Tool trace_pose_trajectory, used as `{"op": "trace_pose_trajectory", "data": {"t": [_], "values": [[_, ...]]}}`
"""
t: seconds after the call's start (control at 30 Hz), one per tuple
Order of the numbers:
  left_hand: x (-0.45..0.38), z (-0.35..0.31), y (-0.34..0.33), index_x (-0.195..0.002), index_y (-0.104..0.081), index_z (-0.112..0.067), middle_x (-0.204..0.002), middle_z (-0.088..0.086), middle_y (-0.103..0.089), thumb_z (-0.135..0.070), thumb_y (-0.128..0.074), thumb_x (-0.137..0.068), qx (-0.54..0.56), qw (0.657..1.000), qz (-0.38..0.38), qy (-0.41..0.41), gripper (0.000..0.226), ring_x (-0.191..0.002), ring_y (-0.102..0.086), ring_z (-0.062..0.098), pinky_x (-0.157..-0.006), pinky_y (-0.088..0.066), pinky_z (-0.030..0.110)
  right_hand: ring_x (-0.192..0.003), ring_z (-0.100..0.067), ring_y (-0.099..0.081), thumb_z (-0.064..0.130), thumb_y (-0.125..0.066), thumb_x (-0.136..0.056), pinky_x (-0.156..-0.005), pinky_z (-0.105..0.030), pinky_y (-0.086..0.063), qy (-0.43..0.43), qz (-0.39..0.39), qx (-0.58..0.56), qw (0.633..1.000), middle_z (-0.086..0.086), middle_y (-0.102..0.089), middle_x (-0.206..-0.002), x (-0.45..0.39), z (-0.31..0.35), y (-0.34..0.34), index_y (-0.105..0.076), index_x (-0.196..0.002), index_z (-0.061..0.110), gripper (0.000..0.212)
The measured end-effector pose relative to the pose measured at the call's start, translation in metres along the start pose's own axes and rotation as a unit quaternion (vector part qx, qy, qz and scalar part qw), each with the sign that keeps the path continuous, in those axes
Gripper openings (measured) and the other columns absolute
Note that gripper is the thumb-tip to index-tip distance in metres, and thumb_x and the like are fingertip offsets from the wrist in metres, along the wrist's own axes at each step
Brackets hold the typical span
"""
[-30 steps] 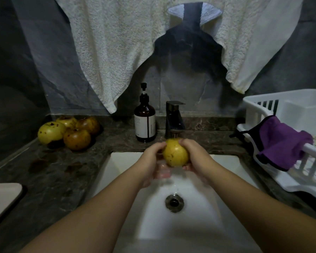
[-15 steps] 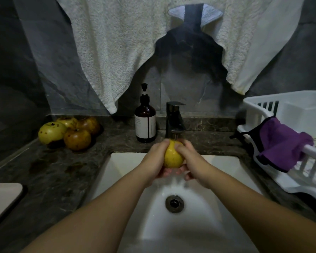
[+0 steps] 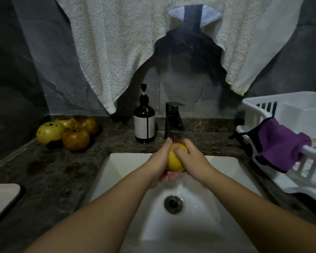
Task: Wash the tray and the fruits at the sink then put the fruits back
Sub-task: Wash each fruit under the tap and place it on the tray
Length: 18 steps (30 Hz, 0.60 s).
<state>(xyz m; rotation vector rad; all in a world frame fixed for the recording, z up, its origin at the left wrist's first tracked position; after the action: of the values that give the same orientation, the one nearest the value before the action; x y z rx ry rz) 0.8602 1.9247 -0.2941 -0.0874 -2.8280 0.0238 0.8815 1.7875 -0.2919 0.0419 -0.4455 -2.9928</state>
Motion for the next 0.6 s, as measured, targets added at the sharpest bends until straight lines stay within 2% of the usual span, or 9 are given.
{"op": "trace_pose_trajectory", "data": {"t": [0.03, 0.07, 0.13, 0.2, 0.27, 0.4, 0.43, 0.53, 0.6], "values": [[-0.001, -0.001, 0.002, -0.13, -0.056, -0.029, -0.1, 0.01, -0.07, -0.078, -0.043, -0.095, -0.009, 1.0, -0.005, -0.014, 0.061, -0.079, -0.071, 0.024, -0.065, -0.062, 0.036, -0.092, -0.017, -0.064, 0.056, -0.05, -0.1, -0.064, -0.031, -0.052, 0.003, 0.009, -0.002, 1.0, -0.006, -0.063, -0.116, 0.001, 0.0, 0.0, -0.053, -0.114, 0.048, 0.017], [-0.004, -0.001, 0.003, -0.129, -0.055, -0.031, -0.107, 0.008, -0.068, -0.075, -0.044, -0.097, -0.048, 0.997, -0.026, -0.052, 0.055, -0.086, -0.071, 0.024, -0.07, -0.065, 0.042, -0.089, -0.017, -0.066, 0.064, -0.046, -0.098, -0.062, -0.03, -0.051, -0.024, 0.036, -0.01, 0.999, -0.006, -0.065, -0.114, 0.001, -0.001, -0.002, -0.052, -0.115, 0.05, 0.023], [-0.004, -0.002, 0.002, -0.128, -0.053, -0.036, -0.113, 0.003, -0.063, -0.069, -0.048, -0.099, -0.11, 0.986, -0.056, -0.11, 0.044, -0.092, -0.071, 0.024, -0.074, -0.066, 0.046, -0.065, -0.019, -0.068, 0.078, -0.038, -0.093, -0.048, -0.024, -0.046, -0.116, 0.061, -0.069, 0.989, -0.013, -0.072, -0.097, 0.004, -0.002, -0.006, -0.054, -0.121, 0.039, 0.05], [-0.003, -0.002, -0.001, -0.13, -0.05, -0.036, -0.114, 0.004, -0.064, -0.07, -0.049, -0.098, -0.079, 0.991, -0.042, -0.099, 0.047, -0.082, -0.076, 0.021, -0.065, -0.066, 0.042, -0.053, -0.021, -0.068, 0.073, -0.041, -0.095, -0.041, -0.022, -0.042, -0.092, 0.041, -0.054, 0.993, -0.014, -0.073, -0.088, 0.0, -0.003, -0.005, -0.054, -0.12, 0.034, 0.048], [-0.001, -0.005, -0.004, -0.135, -0.048, -0.037, -0.118, 0.006, -0.065, -0.071, -0.05, -0.097, -0.046, 0.995, -0.021, -0.086, 0.051, -0.08, -0.077, 0.021, -0.057, -0.062, 0.033, -0.057, -0.021, -0.071, 0.064, -0.045, -0.098, -0.04, -0.022, -0.042, -0.042, 0.011, -0.041, 0.998, -0.014, -0.07, -0.098, -0.002, -0.002, -0.001, -0.055, -0.118, 0.037, 0.034], [-0.004, -0.009, -0.007, -0.124, -0.05, -0.043, -0.116, 0.002, -0.062, -0.067, -0.049, -0.099, -0.09, 0.984, -0.047, -0.146, 0.034, -0.093, -0.07, 0.022, -0.062, -0.062, 0.035, -0.057, -0.024, -0.068, 0.081, -0.041, -0.089, -0.044, -0.022, -0.042, -0.133, 0.027, -0.099, 0.986, -0.02, -0.074, -0.084, 0.001, -0.005, 0.001, -0.059, -0.119, 0.024, 0.067], [-0.004, -0.009, -0.007, -0.121, -0.05, -0.045, -0.115, 0.002, -0.062, -0.067, -0.049, -0.099, -0.081, 0.986, -0.043, -0.141, 0.031, -0.091, -0.07, 0.022, -0.059, -0.061, 0.033, -0.058, -0.023, -0.068, 0.079, -0.04, -0.092, -0.045, -0.023, -0.042, -0.116, 0.018, -0.083, 0.99, -0.019, -0.074, -0.085, -0.001, -0.003, 0.001, -0.059, -0.118, 0.025, 0.063], [-0.003, -0.011, -0.008, -0.125, -0.053, -0.04, -0.117, 0.005, -0.062, -0.07, -0.048, -0.098, -0.055, 0.992, -0.019, -0.11, 0.041, -0.097, -0.07, 0.027, -0.054, -0.057, 0.03, -0.086, -0.018, -0.065, 0.064, -0.041, -0.1, -0.063, -0.029, -0.044, -0.025, -0.03, -0.014, 0.999, -0.007, -0.065, -0.107, -0.002, 0.006, 0.006, -0.059, -0.113, 0.037, 0.035], [-0.005, -0.01, -0.007, -0.126, -0.054, -0.038, -0.118, 0.003, -0.061, -0.07, -0.049, -0.097, -0.074, 0.989, -0.032, -0.127, 0.044, -0.102, -0.067, 0.027, -0.065, -0.062, 0.036, -0.087, -0.02, -0.066, 0.071, -0.039, -0.097, -0.061, -0.029, -0.045, -0.052, -0.004, -0.027, 0.998, -0.007, -0.066, -0.107, -0.001, 0.003, 0.007, -0.059, -0.118, 0.038, 0.044]]}}
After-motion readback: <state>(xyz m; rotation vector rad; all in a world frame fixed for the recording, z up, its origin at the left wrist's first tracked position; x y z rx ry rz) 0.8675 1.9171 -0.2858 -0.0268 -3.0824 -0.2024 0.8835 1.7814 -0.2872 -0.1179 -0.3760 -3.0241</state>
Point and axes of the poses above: each hand's wrist, its own x-axis away from the middle knuckle, its own y-axis out of the back of the hand, z = x × y, the point moved 2 cm from there along -x, towards the middle knuckle
